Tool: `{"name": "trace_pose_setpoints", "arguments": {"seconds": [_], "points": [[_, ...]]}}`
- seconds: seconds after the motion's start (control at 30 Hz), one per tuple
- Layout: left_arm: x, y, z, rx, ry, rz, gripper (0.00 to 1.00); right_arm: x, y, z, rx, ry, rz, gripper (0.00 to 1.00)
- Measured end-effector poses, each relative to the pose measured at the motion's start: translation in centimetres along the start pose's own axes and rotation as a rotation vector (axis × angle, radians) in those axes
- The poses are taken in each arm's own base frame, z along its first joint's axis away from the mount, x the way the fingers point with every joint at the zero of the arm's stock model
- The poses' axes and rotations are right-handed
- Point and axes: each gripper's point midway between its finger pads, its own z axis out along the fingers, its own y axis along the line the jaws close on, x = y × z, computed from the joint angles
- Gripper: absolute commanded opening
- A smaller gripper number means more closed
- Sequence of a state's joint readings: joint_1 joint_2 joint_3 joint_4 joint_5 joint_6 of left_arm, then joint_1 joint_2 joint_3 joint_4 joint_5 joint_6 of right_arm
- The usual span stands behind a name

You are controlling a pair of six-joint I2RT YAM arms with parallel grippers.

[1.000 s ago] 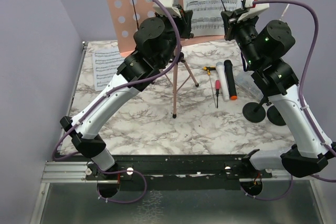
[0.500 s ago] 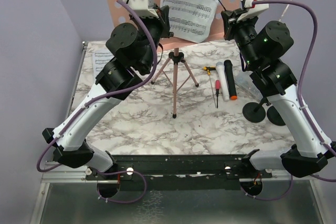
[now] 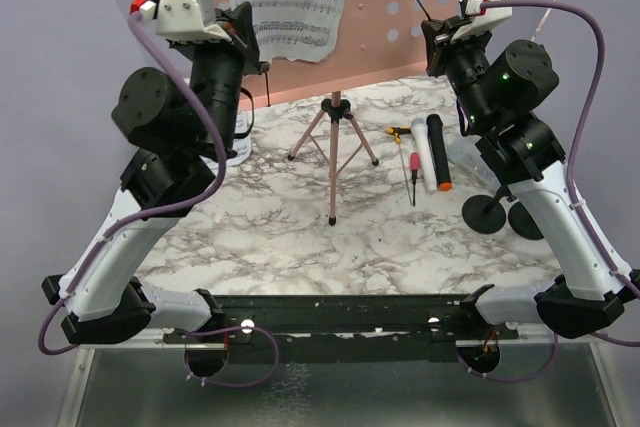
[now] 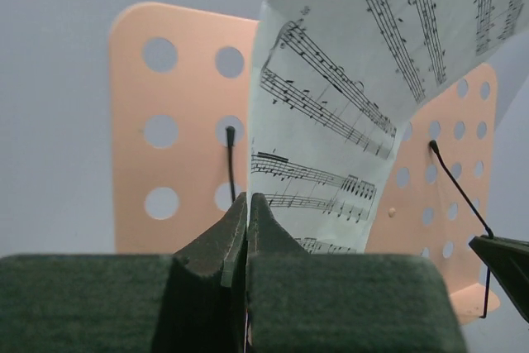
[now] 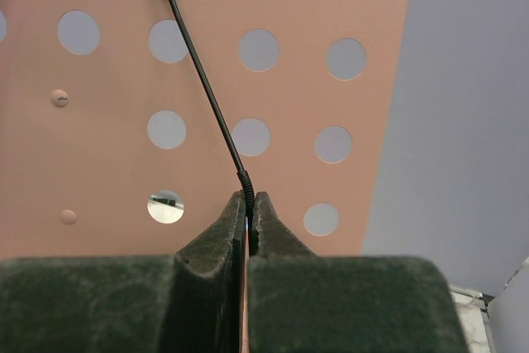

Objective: Pack up the instrument practice props

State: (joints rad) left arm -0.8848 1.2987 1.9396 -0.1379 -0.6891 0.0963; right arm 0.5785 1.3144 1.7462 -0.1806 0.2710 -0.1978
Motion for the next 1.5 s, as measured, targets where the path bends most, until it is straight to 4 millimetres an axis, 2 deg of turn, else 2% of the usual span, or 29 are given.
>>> {"name": "trace_pose_setpoints", "arguments": {"seconds": [0.17, 0.33, 0.53, 0.6, 0.77, 0.93, 1.13, 1.4, 1.5], "points": [[-2.8, 2.0, -1.4, -0.026, -0.050, -0.002, 0.00, 0.0, 0.0, 0.0, 0.000, 0.000, 0.000, 0.01], [-4.7, 4.0, -2.9, -0.062, -0.087, -0.012, 0.00, 0.0, 0.0, 0.0, 0.000, 0.000, -0.001, 0.00], [-5.5, 6.7, -4.5, -0.141, -0.102, -0.003, 0.00, 0.0, 0.0, 0.0, 0.000, 0.000, -0.001, 0.01], [-5.5, 7.7, -5.0, -0.177, -0.098, 0.008, 0.00, 0.0, 0.0, 0.0, 0.000, 0.000, -0.002, 0.03], [-4.6, 10.5, -6.4, -0.293, -0.063, 0.056, 0.00, 0.0, 0.0, 0.0, 0.000, 0.000, -0.005, 0.14], [-2.5, 12.9, -8.1, -0.393, -0.007, 0.105, 0.00, 0.0, -0.1, 0.0, 0.003, 0.001, -0.009, 0.23], [0.3, 15.3, -10.1, -0.502, 0.060, 0.156, 0.00, 0.4, -0.2, 0.1, 0.003, 0.008, -0.025, 0.24], [1.3, 18.2, -12.9, -0.620, 0.095, 0.160, 0.00, 0.8, -0.2, 0.1, 0.002, 0.017, -0.041, 0.25], [1.9, 18.7, -13.5, -0.644, 0.109, 0.171, 0.00, 0.7, -0.2, 0.0, 0.002, 0.015, -0.044, 0.32]]}}
